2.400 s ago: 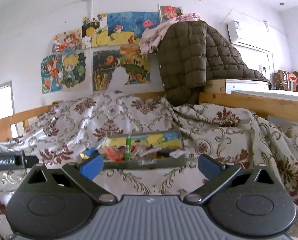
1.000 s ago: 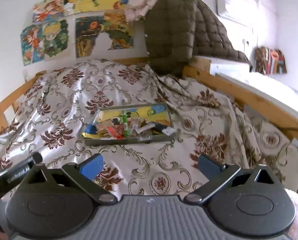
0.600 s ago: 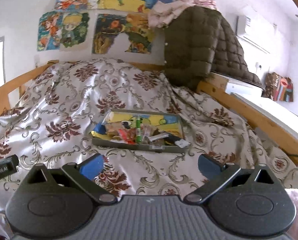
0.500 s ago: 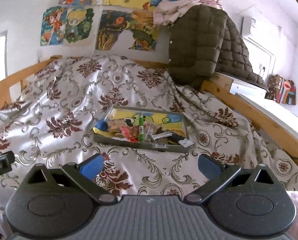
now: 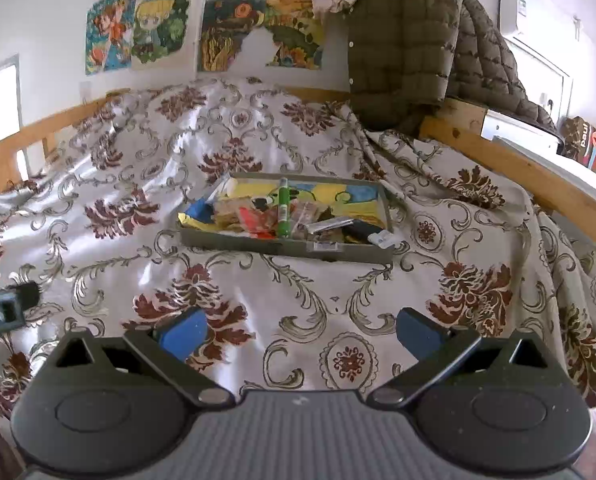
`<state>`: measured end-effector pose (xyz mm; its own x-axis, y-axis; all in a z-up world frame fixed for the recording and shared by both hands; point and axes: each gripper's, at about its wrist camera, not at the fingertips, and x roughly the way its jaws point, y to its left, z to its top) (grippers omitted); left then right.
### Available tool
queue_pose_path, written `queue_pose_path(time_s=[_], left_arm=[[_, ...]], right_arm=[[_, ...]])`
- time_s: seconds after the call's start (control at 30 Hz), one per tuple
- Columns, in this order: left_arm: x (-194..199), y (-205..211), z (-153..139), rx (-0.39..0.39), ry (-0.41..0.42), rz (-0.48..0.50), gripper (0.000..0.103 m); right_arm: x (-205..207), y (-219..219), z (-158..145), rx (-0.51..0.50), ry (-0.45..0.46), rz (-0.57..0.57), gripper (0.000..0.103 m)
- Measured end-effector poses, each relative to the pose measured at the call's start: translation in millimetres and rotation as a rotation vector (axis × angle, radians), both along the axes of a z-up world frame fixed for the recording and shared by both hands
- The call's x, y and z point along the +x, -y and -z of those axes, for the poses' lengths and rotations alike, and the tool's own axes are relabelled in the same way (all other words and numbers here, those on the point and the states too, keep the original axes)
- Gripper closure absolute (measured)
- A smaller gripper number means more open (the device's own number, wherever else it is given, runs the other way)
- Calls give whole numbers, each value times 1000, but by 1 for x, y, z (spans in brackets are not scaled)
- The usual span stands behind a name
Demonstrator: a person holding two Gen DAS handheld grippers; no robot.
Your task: Organize snacks
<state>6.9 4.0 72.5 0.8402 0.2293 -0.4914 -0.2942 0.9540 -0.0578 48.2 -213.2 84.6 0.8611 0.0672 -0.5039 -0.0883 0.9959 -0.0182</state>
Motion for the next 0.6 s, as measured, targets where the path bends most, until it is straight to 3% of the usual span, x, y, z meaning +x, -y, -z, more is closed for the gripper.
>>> queue_pose_path(time_s=[0.13, 0.23, 0.37, 0.6], left_arm=[[-1, 11, 16, 51, 14, 37, 1], [6, 11, 20, 43, -17, 32, 1], [9, 7, 22, 25, -22, 19, 1], [9, 1, 24, 2, -49, -14, 1]], right_arm=[[1, 12, 12, 25, 33, 26, 0], [-1, 13, 27, 14, 49, 32, 0], [-7, 5, 24, 18, 105, -17, 0], [0, -9, 33, 7, 43, -52, 0]])
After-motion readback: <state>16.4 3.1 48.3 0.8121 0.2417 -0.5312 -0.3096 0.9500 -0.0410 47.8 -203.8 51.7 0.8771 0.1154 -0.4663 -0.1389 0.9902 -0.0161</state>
